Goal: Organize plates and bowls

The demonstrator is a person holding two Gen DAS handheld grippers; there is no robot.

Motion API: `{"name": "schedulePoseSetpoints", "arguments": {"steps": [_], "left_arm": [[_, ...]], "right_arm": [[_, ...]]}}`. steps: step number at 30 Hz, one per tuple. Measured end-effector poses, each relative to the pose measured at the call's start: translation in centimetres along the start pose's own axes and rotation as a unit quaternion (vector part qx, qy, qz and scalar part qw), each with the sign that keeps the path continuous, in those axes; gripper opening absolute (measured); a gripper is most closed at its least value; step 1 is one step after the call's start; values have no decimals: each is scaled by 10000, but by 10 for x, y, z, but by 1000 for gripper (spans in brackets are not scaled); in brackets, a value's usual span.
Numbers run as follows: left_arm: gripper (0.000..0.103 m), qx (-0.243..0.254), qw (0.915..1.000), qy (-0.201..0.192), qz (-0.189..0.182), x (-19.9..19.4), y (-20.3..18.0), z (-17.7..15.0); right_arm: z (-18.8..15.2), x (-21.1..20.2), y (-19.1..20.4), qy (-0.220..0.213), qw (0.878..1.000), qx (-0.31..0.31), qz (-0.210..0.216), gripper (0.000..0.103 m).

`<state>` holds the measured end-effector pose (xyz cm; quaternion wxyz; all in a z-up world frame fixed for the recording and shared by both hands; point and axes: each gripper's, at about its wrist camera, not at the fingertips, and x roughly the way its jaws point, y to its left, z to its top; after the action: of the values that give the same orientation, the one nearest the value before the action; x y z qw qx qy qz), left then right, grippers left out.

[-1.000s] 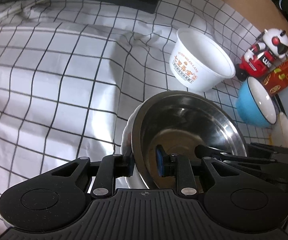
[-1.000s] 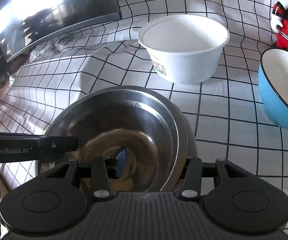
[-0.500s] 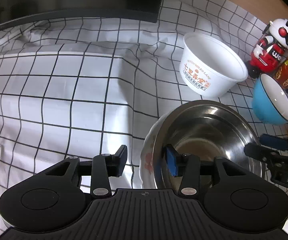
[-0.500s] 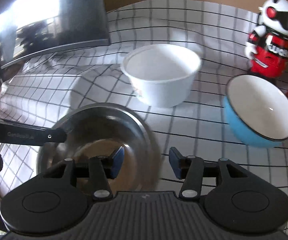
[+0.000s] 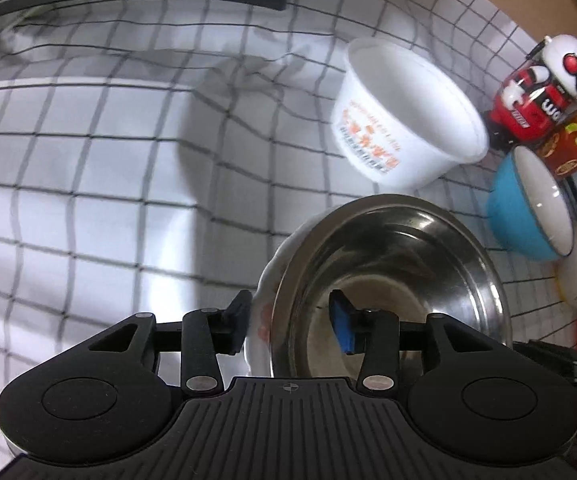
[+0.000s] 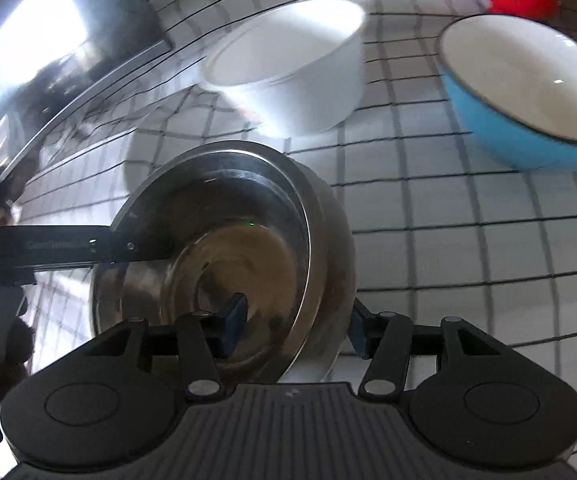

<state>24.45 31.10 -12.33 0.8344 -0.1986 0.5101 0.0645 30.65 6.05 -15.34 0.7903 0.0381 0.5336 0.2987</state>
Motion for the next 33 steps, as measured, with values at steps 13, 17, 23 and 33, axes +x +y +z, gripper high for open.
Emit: {"name": "schedulePoseSetpoints", "arguments": {"steps": [13, 17, 23, 33], "left_arm": [[40, 48, 9945, -1019, 237, -49, -18, 9], [40, 160, 9883, -1375, -632, -74, -54, 25], [40, 237, 9762, -457, -2107, -29, -157, 16], [40, -110, 9836, 157, -1792, 66, -297, -12]], "right_arm": [[6, -51, -9, -803, 9959, 13, -408, 53], [1, -129, -35, -1499, 9846, -124, -892, 55], [7, -197, -137, -1420, 9640, 255, -2234, 63], [31, -182, -250, -1078, 9734, -183, -2015, 73]]}}
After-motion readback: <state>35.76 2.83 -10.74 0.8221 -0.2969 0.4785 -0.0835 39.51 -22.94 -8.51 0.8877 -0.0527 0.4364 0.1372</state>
